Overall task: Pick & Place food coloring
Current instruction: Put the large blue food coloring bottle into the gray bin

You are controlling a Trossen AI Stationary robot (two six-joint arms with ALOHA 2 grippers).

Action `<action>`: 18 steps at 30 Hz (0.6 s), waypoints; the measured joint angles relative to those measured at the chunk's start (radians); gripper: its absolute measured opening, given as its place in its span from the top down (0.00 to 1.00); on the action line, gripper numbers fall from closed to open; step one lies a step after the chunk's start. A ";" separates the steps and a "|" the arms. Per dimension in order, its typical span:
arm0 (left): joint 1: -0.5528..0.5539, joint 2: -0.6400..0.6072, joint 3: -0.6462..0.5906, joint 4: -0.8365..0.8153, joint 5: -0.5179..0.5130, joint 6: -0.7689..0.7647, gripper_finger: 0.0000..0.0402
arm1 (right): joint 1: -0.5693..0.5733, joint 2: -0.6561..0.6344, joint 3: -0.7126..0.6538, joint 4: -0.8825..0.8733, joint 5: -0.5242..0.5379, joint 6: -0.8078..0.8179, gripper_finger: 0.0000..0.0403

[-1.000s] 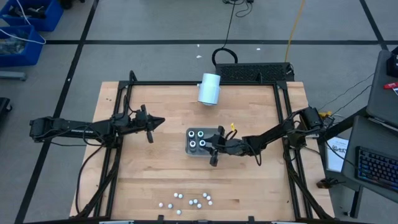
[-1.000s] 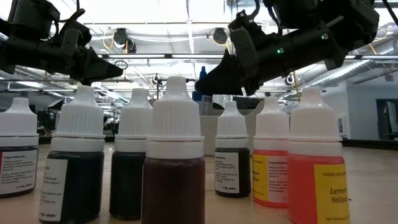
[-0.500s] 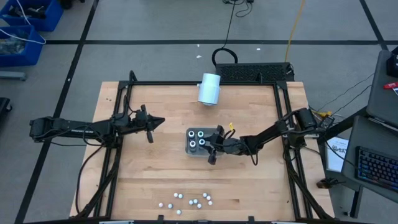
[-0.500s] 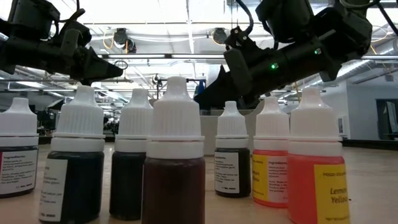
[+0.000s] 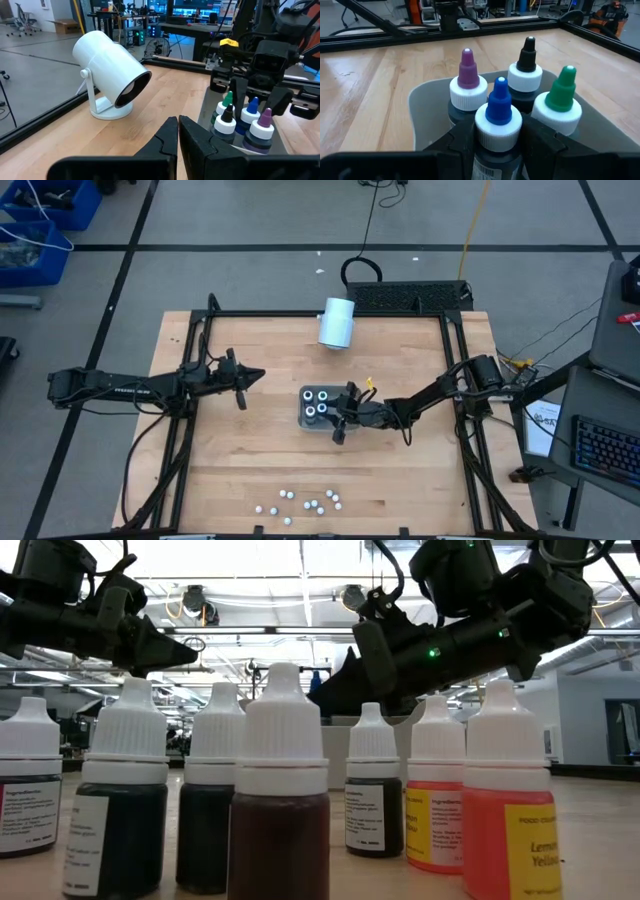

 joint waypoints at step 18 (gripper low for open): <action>0.000 0.000 0.000 0.000 0.000 0.000 0.94 | 0.003 0.001 -0.001 -0.004 -0.018 0.019 0.68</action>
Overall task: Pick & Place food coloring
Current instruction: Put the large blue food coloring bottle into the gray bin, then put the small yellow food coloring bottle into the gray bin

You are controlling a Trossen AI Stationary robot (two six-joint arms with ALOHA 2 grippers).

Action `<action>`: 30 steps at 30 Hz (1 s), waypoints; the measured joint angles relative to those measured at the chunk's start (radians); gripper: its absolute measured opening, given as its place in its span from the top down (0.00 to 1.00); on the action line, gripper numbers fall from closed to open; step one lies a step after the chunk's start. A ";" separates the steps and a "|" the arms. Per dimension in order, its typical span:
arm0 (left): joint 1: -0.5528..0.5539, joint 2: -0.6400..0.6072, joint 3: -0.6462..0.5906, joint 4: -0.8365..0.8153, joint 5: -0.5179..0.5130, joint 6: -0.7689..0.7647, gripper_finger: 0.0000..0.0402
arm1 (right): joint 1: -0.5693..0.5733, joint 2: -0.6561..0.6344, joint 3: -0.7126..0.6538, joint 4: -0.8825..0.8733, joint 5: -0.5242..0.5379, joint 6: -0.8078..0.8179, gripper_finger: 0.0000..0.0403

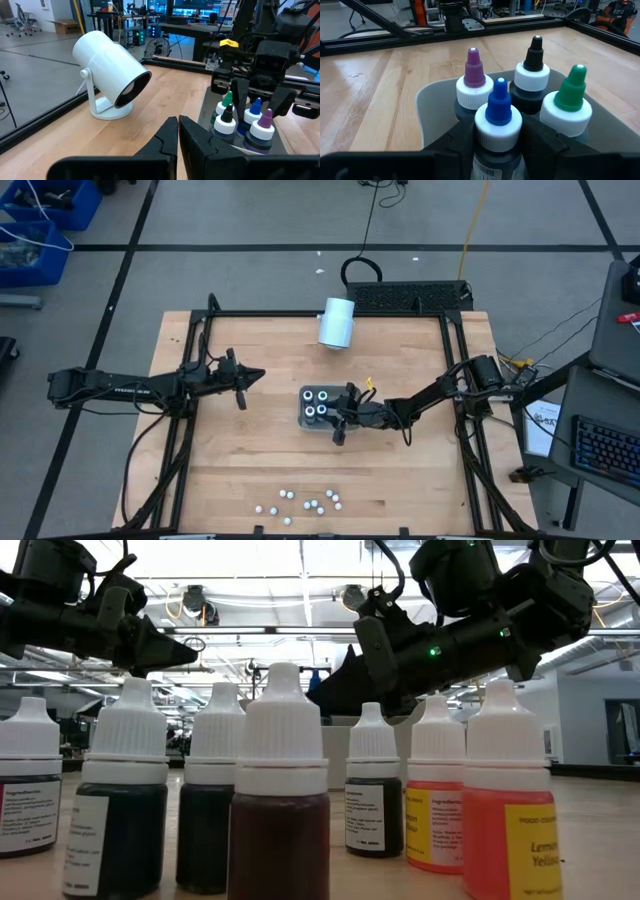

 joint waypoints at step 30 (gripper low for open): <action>0.000 0.000 0.000 0.001 0.000 -0.017 0.94 | 0.080 -0.335 -0.004 -0.309 -0.001 -0.183 0.50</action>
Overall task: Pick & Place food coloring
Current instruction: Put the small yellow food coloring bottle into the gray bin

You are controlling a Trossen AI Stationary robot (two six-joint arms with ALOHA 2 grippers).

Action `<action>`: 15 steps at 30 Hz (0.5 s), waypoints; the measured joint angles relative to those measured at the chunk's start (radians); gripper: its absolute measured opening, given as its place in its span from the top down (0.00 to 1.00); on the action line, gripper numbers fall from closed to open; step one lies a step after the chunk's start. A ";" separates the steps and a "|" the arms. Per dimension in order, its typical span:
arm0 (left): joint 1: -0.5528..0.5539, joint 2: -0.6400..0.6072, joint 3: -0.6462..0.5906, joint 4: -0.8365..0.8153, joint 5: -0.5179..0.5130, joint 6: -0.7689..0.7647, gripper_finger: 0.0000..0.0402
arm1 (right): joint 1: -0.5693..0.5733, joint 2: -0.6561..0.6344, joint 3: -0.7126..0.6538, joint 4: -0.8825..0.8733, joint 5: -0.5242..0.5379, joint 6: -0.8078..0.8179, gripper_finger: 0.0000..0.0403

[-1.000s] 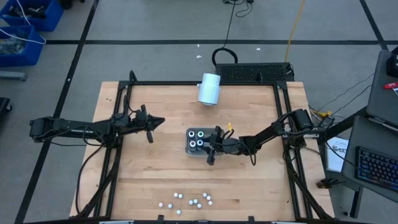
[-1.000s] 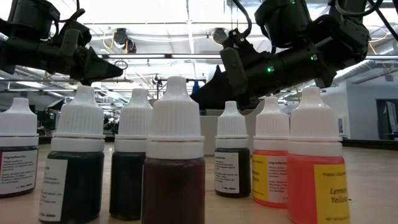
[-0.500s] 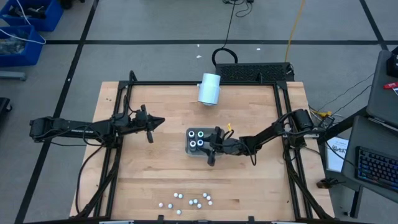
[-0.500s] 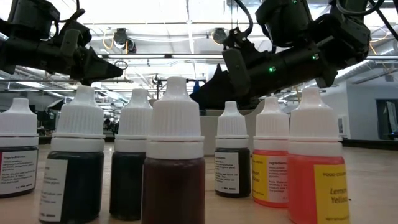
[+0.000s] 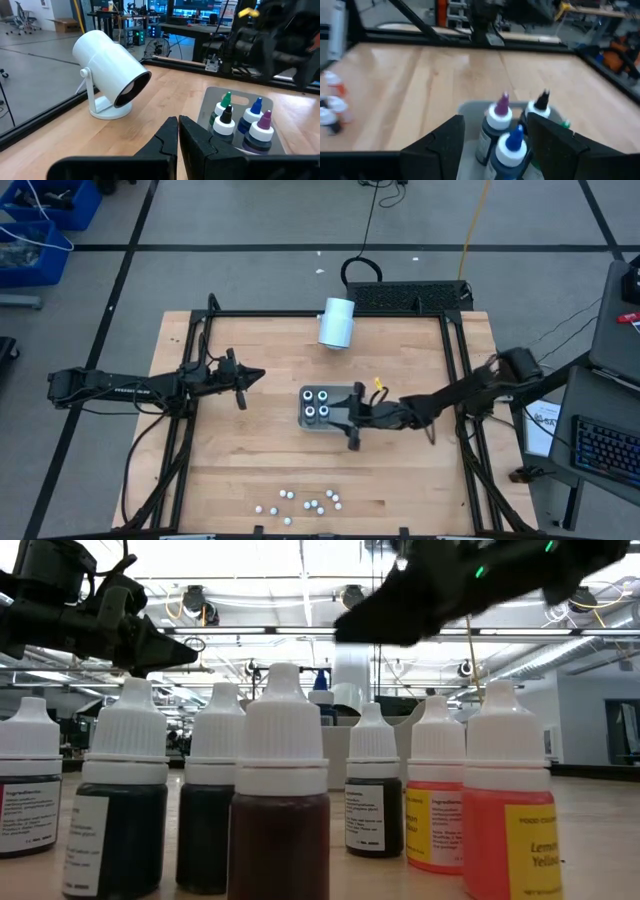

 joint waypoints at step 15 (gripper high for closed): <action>0.000 0.000 0.000 -0.003 0.009 -0.072 0.94 | 0.117 -0.642 -0.055 -0.536 0.001 -0.124 0.96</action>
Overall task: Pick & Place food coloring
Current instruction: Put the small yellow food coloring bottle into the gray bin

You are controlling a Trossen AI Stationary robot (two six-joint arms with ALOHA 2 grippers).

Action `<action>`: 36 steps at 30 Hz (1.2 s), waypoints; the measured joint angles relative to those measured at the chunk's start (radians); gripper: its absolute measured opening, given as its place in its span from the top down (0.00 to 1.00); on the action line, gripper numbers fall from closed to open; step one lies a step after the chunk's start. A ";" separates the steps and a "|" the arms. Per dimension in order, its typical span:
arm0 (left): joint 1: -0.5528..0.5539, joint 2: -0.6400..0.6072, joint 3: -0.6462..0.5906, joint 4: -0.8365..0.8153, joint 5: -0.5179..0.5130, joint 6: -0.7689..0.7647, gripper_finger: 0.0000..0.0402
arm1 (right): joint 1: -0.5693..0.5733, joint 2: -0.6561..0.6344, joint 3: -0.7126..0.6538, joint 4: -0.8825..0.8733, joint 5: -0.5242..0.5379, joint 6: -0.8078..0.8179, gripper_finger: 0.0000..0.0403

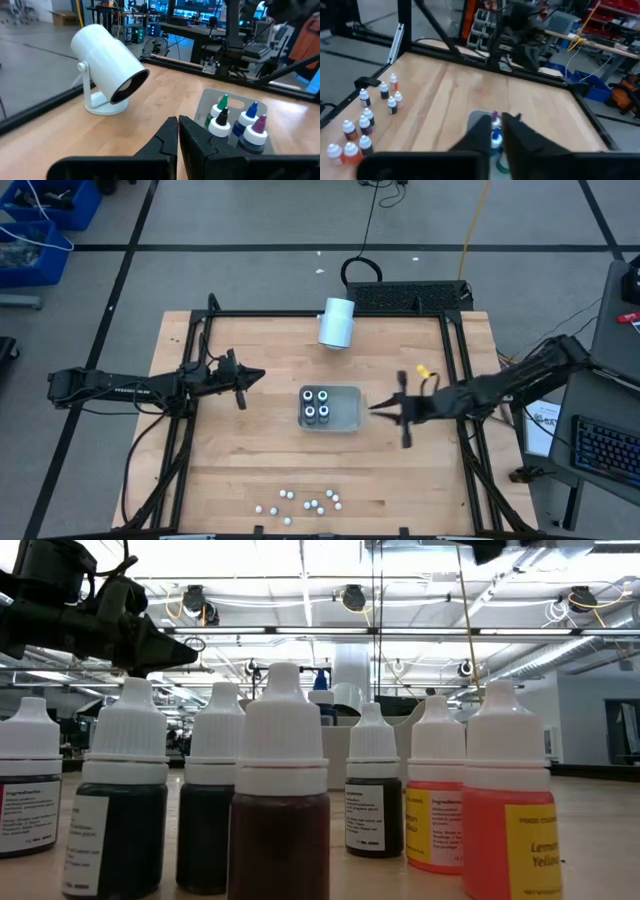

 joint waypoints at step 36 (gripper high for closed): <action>-0.010 -0.001 0.102 -0.011 0.143 -0.056 0.94 | -0.127 -0.699 -0.579 0.126 -0.208 0.033 1.00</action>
